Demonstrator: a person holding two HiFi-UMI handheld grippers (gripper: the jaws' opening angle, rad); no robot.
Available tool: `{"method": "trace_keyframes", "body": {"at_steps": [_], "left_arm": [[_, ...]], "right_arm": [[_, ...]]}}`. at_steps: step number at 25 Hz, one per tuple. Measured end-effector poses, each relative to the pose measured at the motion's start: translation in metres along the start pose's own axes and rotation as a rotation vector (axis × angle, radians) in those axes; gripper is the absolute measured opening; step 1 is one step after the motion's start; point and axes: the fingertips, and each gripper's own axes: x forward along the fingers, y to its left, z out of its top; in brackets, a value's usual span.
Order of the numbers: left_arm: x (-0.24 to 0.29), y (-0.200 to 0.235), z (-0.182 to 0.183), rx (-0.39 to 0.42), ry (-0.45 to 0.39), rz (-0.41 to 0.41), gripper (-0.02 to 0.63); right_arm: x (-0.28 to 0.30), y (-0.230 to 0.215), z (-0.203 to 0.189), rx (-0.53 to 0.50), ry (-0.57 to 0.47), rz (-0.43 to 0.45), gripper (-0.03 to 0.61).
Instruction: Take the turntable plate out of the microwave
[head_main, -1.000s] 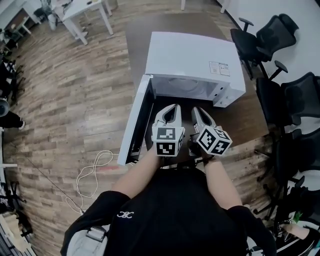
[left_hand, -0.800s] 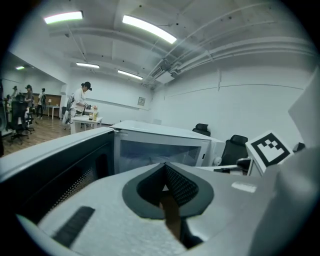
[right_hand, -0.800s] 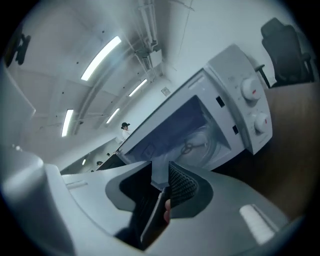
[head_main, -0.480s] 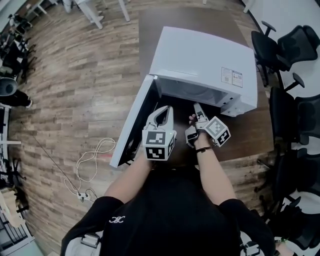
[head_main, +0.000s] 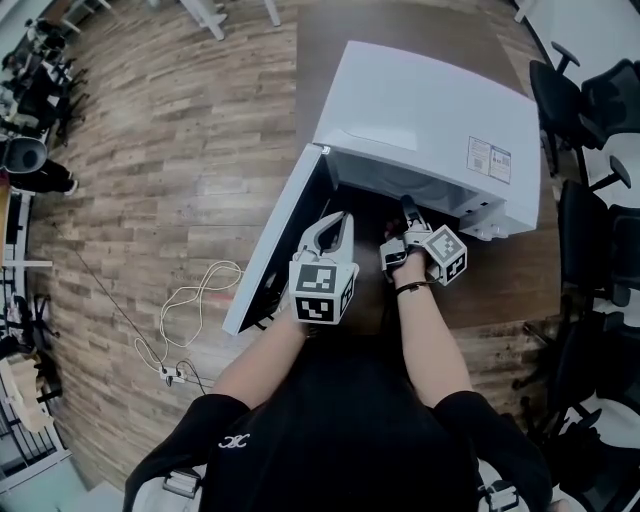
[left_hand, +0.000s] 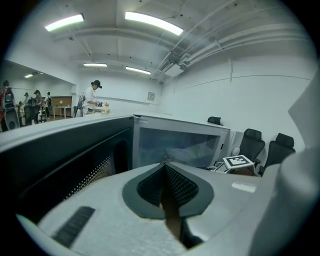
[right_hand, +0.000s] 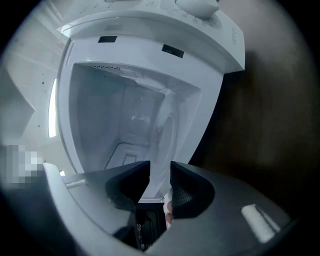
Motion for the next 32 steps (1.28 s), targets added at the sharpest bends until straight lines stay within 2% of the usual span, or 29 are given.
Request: {"method": "trace_keyframes", "body": {"at_steps": [14, 23, 32], "left_arm": [[0.004, -0.001, -0.014, 0.003, 0.038, -0.006, 0.009], [0.006, 0.004, -0.013, 0.015, 0.043, -0.002, 0.009], [0.005, 0.012, -0.018, 0.009, 0.053, 0.016, 0.009]], "right_arm": [[0.009, -0.008, 0.005, 0.061, 0.008, 0.010, 0.117], [0.019, -0.011, -0.001, 0.050, 0.029, 0.011, 0.098], [0.022, 0.003, -0.004, 0.056, 0.036, 0.077, 0.103]]}}
